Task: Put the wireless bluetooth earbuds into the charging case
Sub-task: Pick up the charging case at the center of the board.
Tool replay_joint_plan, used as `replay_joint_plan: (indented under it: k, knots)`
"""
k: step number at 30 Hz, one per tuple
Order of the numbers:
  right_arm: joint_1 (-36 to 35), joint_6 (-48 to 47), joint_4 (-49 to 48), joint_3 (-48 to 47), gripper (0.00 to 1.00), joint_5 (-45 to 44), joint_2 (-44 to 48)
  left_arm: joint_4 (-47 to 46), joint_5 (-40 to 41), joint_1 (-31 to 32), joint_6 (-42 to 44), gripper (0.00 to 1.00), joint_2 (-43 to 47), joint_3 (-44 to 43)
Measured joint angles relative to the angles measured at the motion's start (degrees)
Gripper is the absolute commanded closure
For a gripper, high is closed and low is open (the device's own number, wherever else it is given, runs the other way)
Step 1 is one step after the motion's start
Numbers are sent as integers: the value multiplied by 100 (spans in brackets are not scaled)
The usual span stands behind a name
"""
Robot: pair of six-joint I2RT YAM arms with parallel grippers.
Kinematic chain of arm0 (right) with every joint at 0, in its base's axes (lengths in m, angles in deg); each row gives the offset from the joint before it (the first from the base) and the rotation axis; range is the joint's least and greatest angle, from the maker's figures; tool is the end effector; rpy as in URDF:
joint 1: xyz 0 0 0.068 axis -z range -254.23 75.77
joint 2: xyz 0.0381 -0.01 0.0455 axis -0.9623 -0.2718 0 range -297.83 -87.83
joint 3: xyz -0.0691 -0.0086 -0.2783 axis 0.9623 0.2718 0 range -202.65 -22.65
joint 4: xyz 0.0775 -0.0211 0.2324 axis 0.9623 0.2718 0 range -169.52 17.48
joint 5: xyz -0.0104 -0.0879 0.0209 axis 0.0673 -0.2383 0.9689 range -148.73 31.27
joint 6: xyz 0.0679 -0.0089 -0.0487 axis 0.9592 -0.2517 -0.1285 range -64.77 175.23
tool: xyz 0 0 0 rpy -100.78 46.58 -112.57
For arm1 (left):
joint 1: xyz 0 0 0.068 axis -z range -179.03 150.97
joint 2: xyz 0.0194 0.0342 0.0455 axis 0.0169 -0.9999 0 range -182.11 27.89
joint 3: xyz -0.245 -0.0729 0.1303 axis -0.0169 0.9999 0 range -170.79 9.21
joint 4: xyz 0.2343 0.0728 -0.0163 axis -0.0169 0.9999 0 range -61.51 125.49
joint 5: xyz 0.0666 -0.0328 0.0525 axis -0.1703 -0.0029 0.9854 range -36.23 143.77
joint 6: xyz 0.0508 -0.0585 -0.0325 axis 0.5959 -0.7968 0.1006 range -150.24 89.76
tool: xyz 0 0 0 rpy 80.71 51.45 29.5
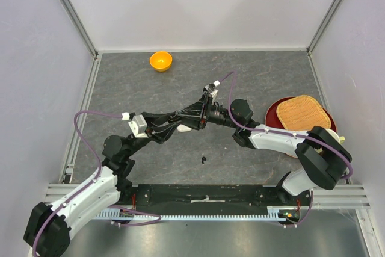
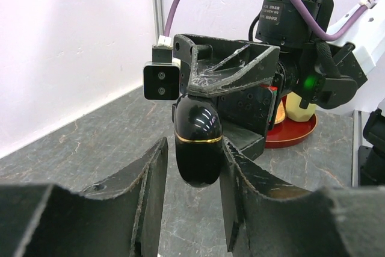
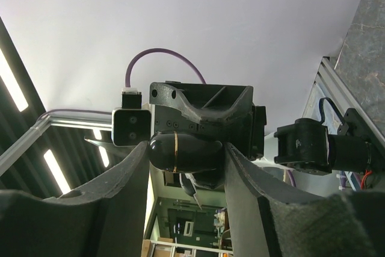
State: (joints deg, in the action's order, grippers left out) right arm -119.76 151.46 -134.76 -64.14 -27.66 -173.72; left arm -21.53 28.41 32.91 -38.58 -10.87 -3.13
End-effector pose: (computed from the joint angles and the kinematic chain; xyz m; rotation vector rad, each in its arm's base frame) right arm 0.2109 0.2691 0.3002 0.2278 1.9211 2.2632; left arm 0.1214 -0.1128 0.2963 0.6378 1.0708 -0.8691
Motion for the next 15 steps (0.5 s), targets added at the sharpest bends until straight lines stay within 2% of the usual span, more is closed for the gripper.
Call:
replay_joint_plan:
  k: [7, 10, 14, 15]
  knots:
    - [-11, 0, 0, 2, 79, 0, -24, -127, 0, 0, 0, 54, -63, 0]
    - [-13, 2, 0, 2, 79, 0, -28, -142, 2, 0, -2, 60, -74, 0]
    - [-15, 0, 0, 2, 79, -13, -35, -164, -13, 2, -35, 79, -101, 0]
    - [-15, 0, 0, 2, 78, -22, -37, -166, -11, 2, -48, 88, -103, 0]
